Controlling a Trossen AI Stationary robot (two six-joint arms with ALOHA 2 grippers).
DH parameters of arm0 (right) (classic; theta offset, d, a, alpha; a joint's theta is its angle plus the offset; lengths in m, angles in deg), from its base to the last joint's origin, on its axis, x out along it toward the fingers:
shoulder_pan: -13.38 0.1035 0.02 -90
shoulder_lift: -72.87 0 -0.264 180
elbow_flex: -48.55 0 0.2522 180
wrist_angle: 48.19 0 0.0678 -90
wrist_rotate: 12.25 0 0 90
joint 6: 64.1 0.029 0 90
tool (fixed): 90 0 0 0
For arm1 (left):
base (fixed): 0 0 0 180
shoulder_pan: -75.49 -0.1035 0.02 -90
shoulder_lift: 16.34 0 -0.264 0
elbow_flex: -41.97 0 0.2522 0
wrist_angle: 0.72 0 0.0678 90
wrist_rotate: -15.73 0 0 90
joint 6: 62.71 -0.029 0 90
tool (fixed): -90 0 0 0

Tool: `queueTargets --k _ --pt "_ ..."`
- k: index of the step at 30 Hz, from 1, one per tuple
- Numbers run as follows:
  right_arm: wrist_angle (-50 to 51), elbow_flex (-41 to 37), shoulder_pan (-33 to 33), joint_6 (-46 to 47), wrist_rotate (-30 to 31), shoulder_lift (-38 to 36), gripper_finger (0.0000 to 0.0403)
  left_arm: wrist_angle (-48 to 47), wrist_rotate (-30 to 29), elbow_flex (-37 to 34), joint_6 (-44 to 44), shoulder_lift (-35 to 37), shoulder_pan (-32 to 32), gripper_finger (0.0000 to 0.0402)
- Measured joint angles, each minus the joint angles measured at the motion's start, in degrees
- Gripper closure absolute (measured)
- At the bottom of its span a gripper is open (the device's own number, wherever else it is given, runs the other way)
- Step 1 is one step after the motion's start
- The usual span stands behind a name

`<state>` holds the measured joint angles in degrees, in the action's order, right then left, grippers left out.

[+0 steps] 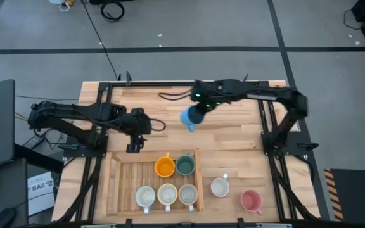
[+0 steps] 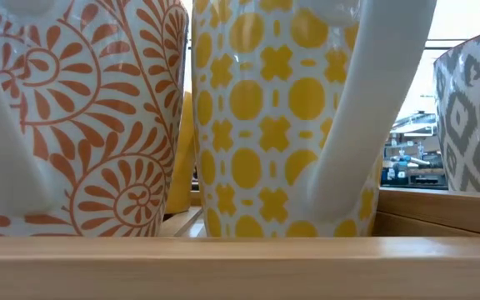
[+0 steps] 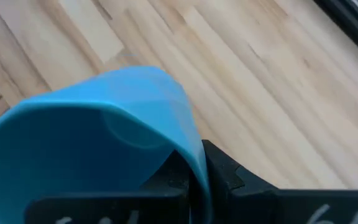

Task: Place coffee mugs
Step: Put the blue mug on the shelf

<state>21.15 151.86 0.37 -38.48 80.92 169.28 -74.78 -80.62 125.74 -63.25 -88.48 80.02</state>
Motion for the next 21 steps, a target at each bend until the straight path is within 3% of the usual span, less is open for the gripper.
queueTargets --k 9,21 --pt "0.09 16.30 -0.88 -9.91 -0.31 17.32 0.0377 -3.32 0.00 0.00 -3.58 -0.02 -7.50 0.0180" --pt "2.41 24.25 -1.06 -14.81 -6.22 29.04 0.0376 -4.64 -0.02 0.00 -3.41 -0.02 -10.18 0.0180"
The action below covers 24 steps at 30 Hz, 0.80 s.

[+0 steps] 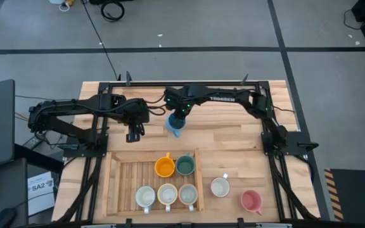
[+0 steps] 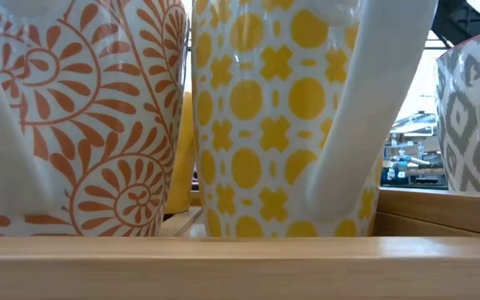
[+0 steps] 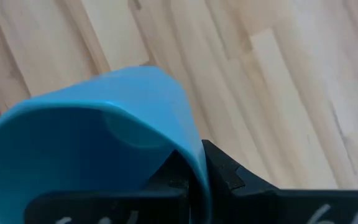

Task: Place coffee mugs
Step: Put the blue mug on the shelf

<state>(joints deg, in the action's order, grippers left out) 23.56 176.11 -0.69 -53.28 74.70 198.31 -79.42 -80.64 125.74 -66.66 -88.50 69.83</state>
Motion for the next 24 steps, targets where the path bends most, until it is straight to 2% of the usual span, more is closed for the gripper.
queueTargets --k 24 --pt "4.38 -0.57 0.19 -0.48 -0.09 1.08 0.0369 1.50 0.17 0.00 -0.30 -0.07 -0.02 0.0180"
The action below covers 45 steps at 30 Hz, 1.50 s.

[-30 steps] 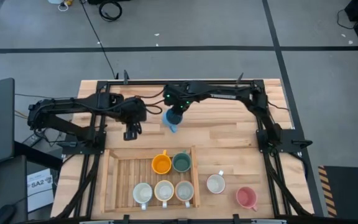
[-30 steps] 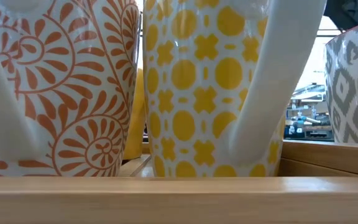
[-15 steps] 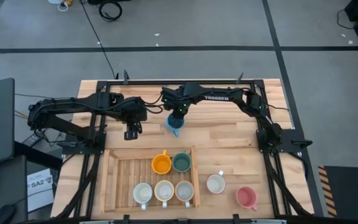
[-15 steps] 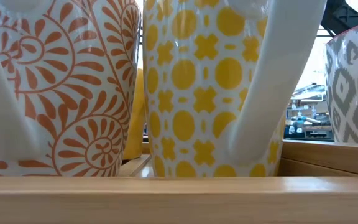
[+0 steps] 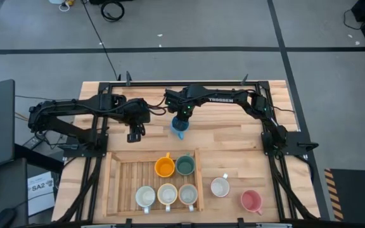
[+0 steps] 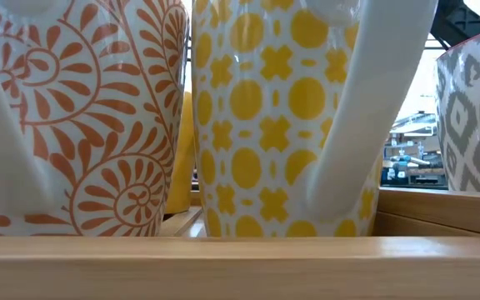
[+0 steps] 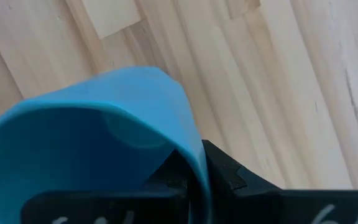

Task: Place coffee mugs
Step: Put the blue mug on the shelf

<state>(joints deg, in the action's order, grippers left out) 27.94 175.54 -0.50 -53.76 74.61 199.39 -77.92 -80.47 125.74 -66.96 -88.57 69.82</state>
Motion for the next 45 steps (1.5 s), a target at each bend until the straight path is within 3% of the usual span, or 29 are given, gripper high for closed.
queueTargets --k 25,45 --pt "-2.42 -4.29 2.70 0.49 0.44 -0.24 0.0368 0.01 0.06 0.00 0.21 0.00 0.02 0.0180" --pt "-4.07 -4.44 2.61 0.49 0.46 -0.17 0.0334 0.15 0.02 0.00 0.12 0.00 0.00 0.0180"
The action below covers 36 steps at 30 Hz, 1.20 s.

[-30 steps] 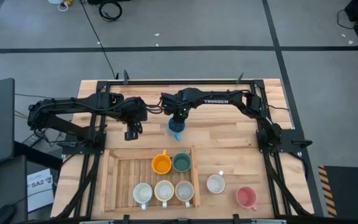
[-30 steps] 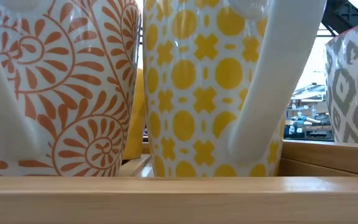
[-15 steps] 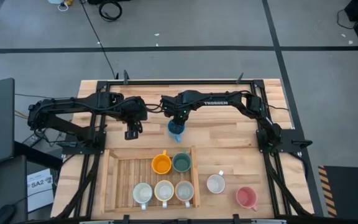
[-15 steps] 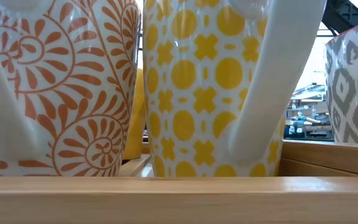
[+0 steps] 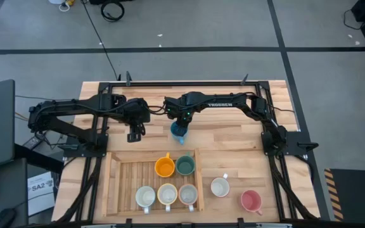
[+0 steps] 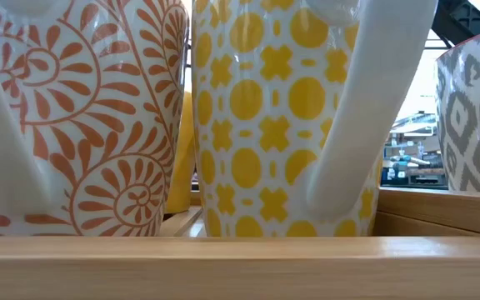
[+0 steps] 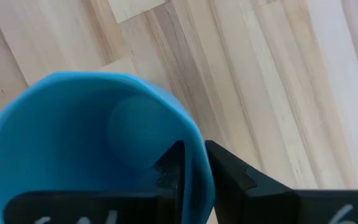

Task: Place coffee mugs
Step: Put the blue mug on the shelf

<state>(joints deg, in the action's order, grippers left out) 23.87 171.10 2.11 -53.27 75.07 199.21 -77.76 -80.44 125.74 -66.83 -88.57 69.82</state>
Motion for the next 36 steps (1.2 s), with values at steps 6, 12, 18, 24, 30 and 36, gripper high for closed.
queueTargets --k 6,12,18,24,30,36 --pt "-0.05 0.00 0.00 0.09 0.00 0.07 0.0297 0.04 0.02 0.00 0.02 0.00 0.00 0.0180" --pt "-0.22 0.00 0.00 0.07 0.00 0.09 0.0275 0.04 0.02 0.00 0.04 0.00 0.00 0.0180" --pt "0.38 0.77 -0.22 -0.33 -0.15 0.09 0.0276 0.03 0.01 0.00 0.10 0.00 0.00 0.0180" --pt "1.19 4.95 -0.22 -1.07 -0.16 0.09 0.0276 -0.05 -0.02 0.00 0.49 0.04 0.02 0.0180" --pt "3.81 10.62 -0.22 -2.07 -0.17 0.09 0.0276 -0.04 0.00 0.00 0.52 0.04 0.02 0.0180" --pt "10.51 17.40 -0.10 -2.21 -0.16 0.09 0.0276 0.35 0.04 0.00 0.40 0.02 0.02 0.0180"
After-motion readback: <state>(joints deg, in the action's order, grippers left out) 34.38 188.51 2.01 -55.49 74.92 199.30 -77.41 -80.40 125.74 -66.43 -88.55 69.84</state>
